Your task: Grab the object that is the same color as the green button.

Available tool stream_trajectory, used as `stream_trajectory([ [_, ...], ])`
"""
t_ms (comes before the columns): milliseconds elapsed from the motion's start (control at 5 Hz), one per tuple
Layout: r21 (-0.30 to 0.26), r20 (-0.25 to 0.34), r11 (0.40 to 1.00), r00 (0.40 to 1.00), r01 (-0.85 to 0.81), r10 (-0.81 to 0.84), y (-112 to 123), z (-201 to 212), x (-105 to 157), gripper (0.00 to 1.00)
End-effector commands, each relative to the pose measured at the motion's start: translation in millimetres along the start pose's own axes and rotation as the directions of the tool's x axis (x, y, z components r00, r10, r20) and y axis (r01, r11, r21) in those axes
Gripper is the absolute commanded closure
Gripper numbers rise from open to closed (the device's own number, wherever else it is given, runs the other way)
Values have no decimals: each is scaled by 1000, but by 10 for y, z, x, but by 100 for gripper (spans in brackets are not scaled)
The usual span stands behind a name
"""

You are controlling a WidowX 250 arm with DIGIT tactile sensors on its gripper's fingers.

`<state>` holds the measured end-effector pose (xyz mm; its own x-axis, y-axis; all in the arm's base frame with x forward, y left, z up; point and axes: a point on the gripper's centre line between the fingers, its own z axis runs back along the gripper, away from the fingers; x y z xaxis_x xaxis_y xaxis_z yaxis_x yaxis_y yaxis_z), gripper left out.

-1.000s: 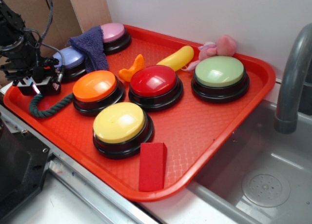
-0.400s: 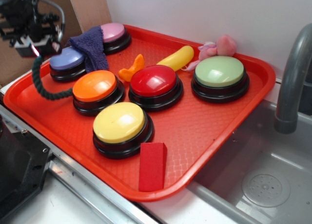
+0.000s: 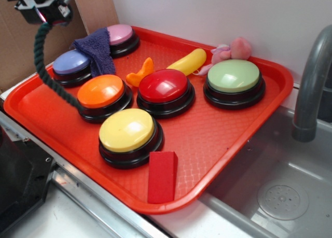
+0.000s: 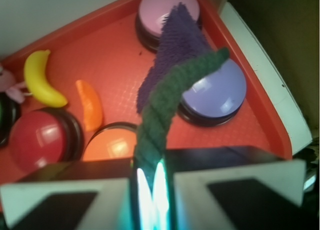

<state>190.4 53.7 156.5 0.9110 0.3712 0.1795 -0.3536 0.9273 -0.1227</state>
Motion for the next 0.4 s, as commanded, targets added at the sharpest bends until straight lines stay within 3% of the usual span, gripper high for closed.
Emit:
stream_trajectory([
  [0,-58,-10,983,985,173,-173,-428,416,-132,100],
  [200,-7,-37,984,983,180,-180,-396,415,-101,100],
])
